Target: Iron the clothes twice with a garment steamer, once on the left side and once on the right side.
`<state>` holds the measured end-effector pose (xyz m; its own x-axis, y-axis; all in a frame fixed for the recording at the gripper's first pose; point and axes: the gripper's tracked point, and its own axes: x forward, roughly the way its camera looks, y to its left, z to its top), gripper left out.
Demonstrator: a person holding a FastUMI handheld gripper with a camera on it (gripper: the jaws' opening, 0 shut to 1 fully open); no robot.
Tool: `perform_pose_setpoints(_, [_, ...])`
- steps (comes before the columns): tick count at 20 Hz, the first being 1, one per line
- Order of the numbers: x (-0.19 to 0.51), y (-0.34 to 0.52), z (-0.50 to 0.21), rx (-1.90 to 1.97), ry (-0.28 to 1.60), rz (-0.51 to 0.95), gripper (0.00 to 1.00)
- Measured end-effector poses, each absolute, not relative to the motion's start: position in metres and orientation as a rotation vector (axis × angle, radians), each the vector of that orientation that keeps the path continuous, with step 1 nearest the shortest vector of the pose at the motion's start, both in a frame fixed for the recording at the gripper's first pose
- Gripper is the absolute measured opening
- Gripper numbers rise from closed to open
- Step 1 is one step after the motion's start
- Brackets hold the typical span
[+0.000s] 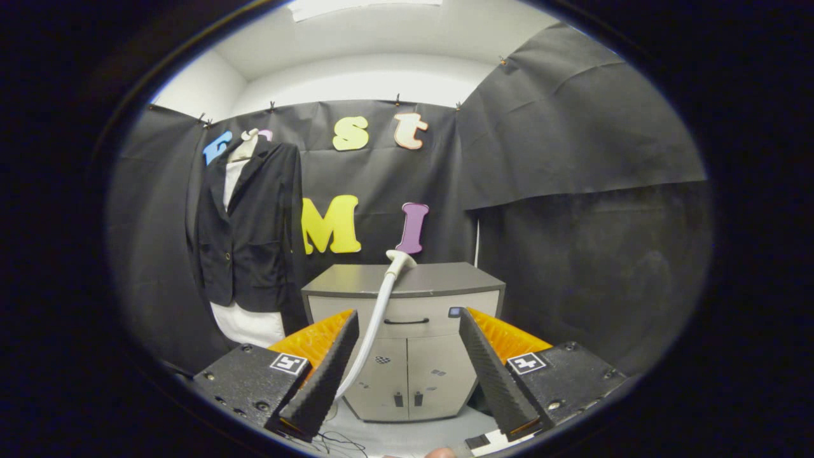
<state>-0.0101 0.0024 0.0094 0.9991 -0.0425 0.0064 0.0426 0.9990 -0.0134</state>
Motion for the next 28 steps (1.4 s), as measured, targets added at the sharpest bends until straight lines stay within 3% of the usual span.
perform_pose_setpoints(14, [0.048, 0.062, 0.042, 0.005, -0.024, -0.114, 0.99])
perform_pose_setpoints(28, [0.241, 0.039, 0.076, 0.076, 0.105, -0.093, 0.99])
